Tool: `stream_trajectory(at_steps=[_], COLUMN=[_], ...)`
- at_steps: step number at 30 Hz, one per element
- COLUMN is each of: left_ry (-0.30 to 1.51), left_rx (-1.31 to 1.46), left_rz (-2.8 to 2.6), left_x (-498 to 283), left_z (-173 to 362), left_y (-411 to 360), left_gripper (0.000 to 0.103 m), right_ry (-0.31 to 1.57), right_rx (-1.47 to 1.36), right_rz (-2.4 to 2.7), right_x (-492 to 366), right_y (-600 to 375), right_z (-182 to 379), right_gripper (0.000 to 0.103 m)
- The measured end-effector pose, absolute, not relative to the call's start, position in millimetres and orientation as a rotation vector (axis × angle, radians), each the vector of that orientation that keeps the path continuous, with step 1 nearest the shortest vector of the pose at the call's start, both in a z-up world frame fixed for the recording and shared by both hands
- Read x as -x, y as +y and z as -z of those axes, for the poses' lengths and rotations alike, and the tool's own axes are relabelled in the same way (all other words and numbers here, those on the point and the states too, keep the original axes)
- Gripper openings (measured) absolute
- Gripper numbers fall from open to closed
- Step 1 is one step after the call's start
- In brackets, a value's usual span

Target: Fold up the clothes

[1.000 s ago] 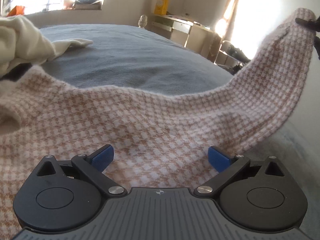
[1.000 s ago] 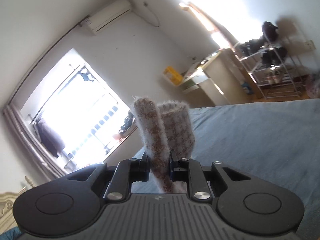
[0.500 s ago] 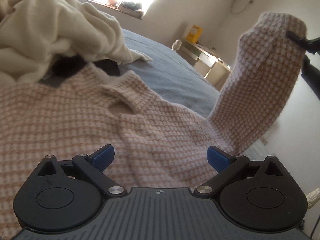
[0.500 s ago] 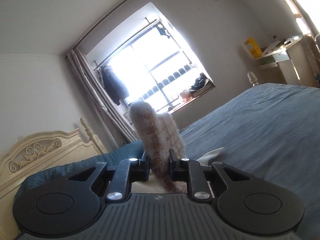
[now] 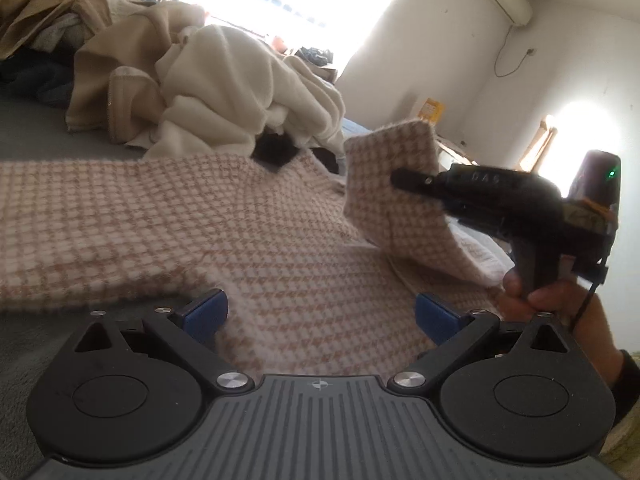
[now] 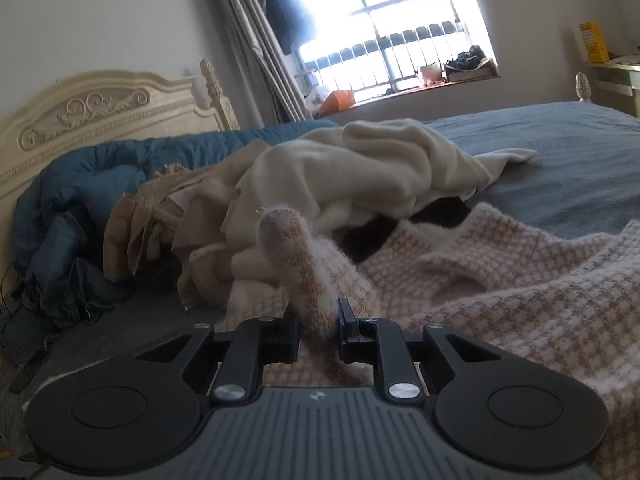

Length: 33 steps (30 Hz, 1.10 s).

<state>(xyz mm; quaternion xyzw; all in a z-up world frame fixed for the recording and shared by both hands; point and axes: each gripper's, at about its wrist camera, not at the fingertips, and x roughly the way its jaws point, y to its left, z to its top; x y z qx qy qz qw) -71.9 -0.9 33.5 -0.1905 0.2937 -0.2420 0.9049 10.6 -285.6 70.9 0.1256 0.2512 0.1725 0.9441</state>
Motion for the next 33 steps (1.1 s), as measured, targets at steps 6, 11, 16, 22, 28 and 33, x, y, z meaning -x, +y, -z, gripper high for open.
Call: stream_trajectory(at_steps=[6,11,16,22,28,33], left_ry=[0.609,0.588,0.550,0.620,0.761,0.746], left_rx=[0.452,0.475,0.483,0.475,0.388,0.321], left_rz=[0.460,0.439,0.436,0.484,0.440,0.368], left_x=[74,79,80,44,-8,-20], left_z=[-24,-27,-40,-48,-26,-17], left_y=[24,39,45,13,-39,-55], left_gripper=[0.101,0.103,0.103,0.101,0.073,0.052], right_ry=[0.594,0.610,0.545,0.477,0.485,0.447], right_rx=[-0.014,0.120,-0.025,-0.386,-0.920,-1.097], right_rz=[-0.370,-0.445,-0.504,-0.341,-0.038,0.096], right_x=[-4,16,32,54,92,110], right_y=[-225,-197,-221,-336,-483,-554], right_z=[-51,-44,-63,-82,-52,-20], right_gripper=[0.032,0.063,0.071,0.071,0.071,0.068])
